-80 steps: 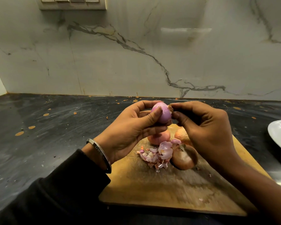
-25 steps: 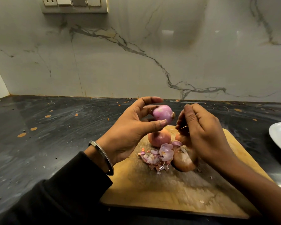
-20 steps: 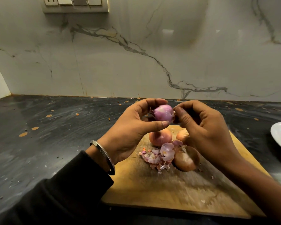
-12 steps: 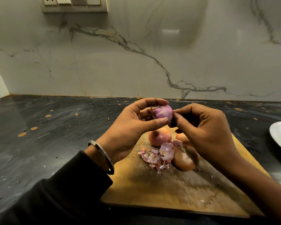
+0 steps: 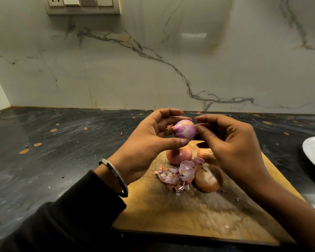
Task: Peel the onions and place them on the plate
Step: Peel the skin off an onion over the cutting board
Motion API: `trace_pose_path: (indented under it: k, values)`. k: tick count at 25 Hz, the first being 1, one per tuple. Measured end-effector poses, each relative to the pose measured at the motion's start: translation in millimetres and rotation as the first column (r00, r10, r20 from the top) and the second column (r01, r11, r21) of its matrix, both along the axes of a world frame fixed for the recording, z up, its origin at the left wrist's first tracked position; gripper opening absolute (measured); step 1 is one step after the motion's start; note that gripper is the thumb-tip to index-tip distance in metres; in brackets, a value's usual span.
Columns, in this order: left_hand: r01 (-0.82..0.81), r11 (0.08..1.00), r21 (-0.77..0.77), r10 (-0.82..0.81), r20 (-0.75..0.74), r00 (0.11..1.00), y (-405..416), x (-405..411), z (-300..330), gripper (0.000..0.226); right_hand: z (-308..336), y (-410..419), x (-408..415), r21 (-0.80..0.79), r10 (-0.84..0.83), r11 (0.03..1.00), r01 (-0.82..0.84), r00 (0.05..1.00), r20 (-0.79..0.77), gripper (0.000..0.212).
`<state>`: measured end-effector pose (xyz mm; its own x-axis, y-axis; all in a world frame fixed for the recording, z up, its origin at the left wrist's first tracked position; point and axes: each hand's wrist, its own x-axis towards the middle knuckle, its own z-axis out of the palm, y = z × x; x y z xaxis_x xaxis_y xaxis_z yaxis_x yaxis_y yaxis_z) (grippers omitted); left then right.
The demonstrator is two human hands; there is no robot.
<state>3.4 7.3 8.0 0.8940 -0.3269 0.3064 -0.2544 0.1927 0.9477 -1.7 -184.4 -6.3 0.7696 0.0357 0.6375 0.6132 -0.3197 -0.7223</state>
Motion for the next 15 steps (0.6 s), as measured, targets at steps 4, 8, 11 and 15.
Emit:
trace_pose_path:
  k: [4,8,11,15]
  values:
    - [0.003,1.000,-0.002,-0.003,0.006,1.000,0.0,0.1,0.6,0.058,2.0,-0.2,-0.2,0.074,0.058,0.996,-0.055,0.998,-0.033,0.021]
    - [0.010,1.000,0.015,-0.010,0.016,1.000,-0.6,-1.6,0.9,0.049,2.0,0.8,-1.3,0.029,0.033,0.999,-0.032,0.999,-0.029,0.024]
    - [-0.007,1.000,0.011,0.007,-0.009,1.000,-0.5,-2.1,1.4,0.050,2.6,0.8,-1.3,0.040,0.061,0.997,-0.059,0.997,-0.051,0.024]
    - [0.015,0.990,-0.137,-0.033,-0.132,0.991,1.0,-0.7,3.6,0.041,3.6,2.3,-3.5,0.054,0.078,0.996,-0.075,0.995,-0.062,0.020]
